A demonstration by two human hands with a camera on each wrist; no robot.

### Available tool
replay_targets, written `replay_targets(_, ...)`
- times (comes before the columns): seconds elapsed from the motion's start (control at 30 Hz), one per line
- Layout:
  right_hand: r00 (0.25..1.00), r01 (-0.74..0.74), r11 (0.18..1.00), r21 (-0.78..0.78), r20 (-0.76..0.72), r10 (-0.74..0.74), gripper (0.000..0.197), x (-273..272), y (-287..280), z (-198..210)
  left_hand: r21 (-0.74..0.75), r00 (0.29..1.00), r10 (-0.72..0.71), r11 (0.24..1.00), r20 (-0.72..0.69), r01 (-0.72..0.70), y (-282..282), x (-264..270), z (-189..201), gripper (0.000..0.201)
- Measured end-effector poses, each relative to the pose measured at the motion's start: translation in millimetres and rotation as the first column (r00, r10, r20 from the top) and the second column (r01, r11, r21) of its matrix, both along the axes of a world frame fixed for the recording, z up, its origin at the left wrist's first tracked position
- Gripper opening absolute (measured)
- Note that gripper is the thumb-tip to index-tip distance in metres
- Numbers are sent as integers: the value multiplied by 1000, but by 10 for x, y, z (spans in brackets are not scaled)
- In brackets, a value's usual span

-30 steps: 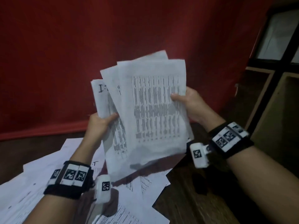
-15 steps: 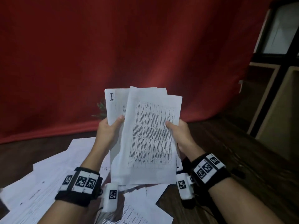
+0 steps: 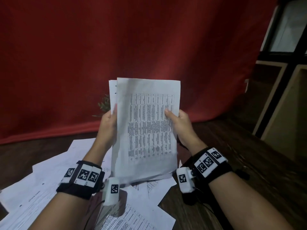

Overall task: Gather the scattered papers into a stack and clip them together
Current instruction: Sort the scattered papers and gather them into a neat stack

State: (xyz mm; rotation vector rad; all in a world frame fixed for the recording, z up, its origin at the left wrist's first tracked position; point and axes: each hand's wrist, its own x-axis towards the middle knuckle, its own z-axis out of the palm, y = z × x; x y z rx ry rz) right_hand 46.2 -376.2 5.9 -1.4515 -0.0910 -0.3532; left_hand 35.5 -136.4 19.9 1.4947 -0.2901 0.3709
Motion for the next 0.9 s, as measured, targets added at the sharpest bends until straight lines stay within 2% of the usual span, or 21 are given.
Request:
replay_targets(0.07, 991, 102, 994, -34, 95, -98, 9, -67, 95, 58, -66, 991, -7, 998, 136, 16, -63, -120, 35, 41)
replay_targets(0.13, 965, 192, 981, -40, 188, -182, 10, -155, 181, 124, 45, 956, 33, 998, 292, -48, -54, -213, 37, 50)
replay_targets(0.2, 934, 208, 978, -33, 305, -188, 23, -232, 236, 143, 173, 920, 112, 967, 375, -188, -5, -217, 10, 38)
replay_targets(0.23, 920, 189, 982, -27, 353, -167, 35, -269, 247, 125, 189, 916, 132, 958, 379, -217, 19, -195, -16, 32)
replay_targets(0.3, 923, 135, 991, -9, 364, -122, 59, -298, 237, 37, 123, 942, 112, 980, 318, -158, 101, -173, -102, 34)
replay_targets(0.33, 942, 106, 994, 4, 320, -102, 64, -293, 217, -19, 64, 963, 75, 993, 257, -95, 157, -158, -174, 39)
replay_targets(0.4, 986, 38, 999, 32, 160, -43, 54, -244, 187, -140, -17, 991, -4, 1000, 137, 6, 244, -119, -332, 42)
replay_targets(0.47, 999, 9, 1000, 29, 33, -10, 36, -207, 195, -230, 3, 999, -20, 1000, 42, 20, 256, -97, -446, 39)
replay_targets(0.53, 1000, -10, 998, 69, 11, 10, 36, -206, 239, -230, 38, 1000, 25, 999, -12, -25, 215, -85, -453, 35)
replay_targets(0.63, 1000, -23, 994, 108, 9, 22, 34, -227, 278, -144, 44, 993, 113, 993, -29, -112, 190, -25, -388, 18)
replay_targets(0.67, 1000, -3, 998, 67, -19, 4, 32, -216, 277, -145, 45, 990, 141, 989, -29, -139, 205, -6, -368, 16)
replay_targets(0.73, 988, 78, 984, -160, -118, -98, 34, -161, 242, -205, 38, 983, 183, 982, -17, -182, 282, 38, -332, 16)
replay_targets(0.83, 945, 73, 836, -544, -230, -232, 51, -192, 208, -290, -17, 968, 247, 969, 36, -247, 480, 64, -218, 16)
replay_targets(0.87, 941, 15, 781, -624, -256, -223, 46, -255, 230, -286, -41, 964, 261, 965, 49, -260, 552, 66, -156, 15)
replay_targets(0.9, 940, -75, 734, -675, -293, -174, 32, -355, 273, -274, -55, 960, 273, 961, 59, -270, 621, 63, -93, 17)
